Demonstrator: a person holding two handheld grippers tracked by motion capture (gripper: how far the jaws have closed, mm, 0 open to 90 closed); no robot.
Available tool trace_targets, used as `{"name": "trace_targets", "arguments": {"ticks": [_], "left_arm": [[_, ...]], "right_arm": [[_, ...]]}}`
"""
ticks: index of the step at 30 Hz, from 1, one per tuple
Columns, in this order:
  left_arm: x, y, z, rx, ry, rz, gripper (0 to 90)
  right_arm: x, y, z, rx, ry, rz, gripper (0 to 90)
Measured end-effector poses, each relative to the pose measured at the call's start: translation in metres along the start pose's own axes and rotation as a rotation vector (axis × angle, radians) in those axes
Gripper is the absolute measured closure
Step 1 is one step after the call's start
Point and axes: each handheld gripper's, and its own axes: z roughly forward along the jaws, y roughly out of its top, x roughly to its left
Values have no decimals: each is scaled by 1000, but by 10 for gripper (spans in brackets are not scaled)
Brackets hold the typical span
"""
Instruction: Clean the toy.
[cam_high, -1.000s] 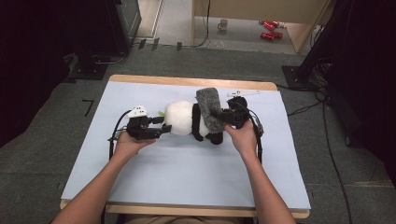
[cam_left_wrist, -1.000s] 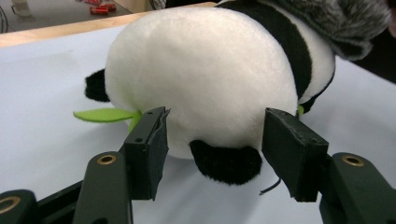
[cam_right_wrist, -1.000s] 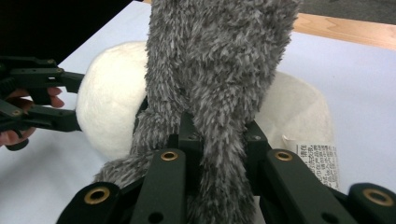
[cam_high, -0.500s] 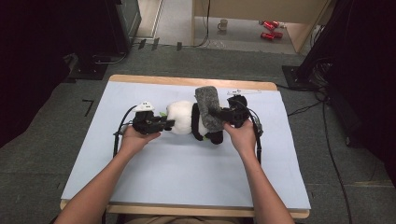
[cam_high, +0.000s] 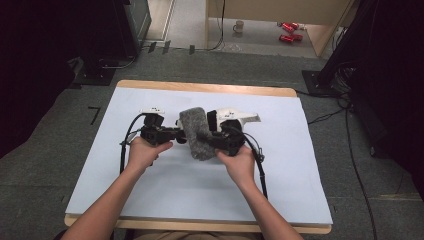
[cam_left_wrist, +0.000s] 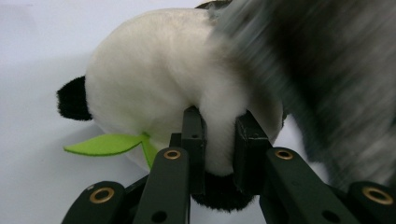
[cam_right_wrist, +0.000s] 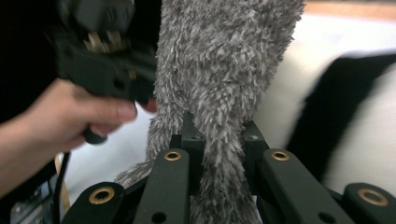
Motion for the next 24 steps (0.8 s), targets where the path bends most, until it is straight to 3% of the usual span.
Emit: {"name": "trace_targets", "arguments": {"ticks": [2,4,8,11,14,18,24], "left_arm": [[0,-1,2,12,22,13,776],[5,-4,5,27,31,1,776],[14,-5,6,35,29,-3,778],[13,-4,8,39,41,18,778],[12,-4,9,41,47,38,778],[17,-3,8,36,44,25,778],[17,-3,10,37,41,31,778]], "right_arm": [[-3,-8,10,18,-39,-19,784],[-10,-12,13,25,-69,-26,781],[-23,-12,5,41,-156,-37,783],[-30,-11,-2,42,-161,-39,784],[-30,-10,-7,62,-196,-93,784],[-32,-8,-18,46,-226,-112,784],[-51,-9,-41,16,-257,-73,781]]}}
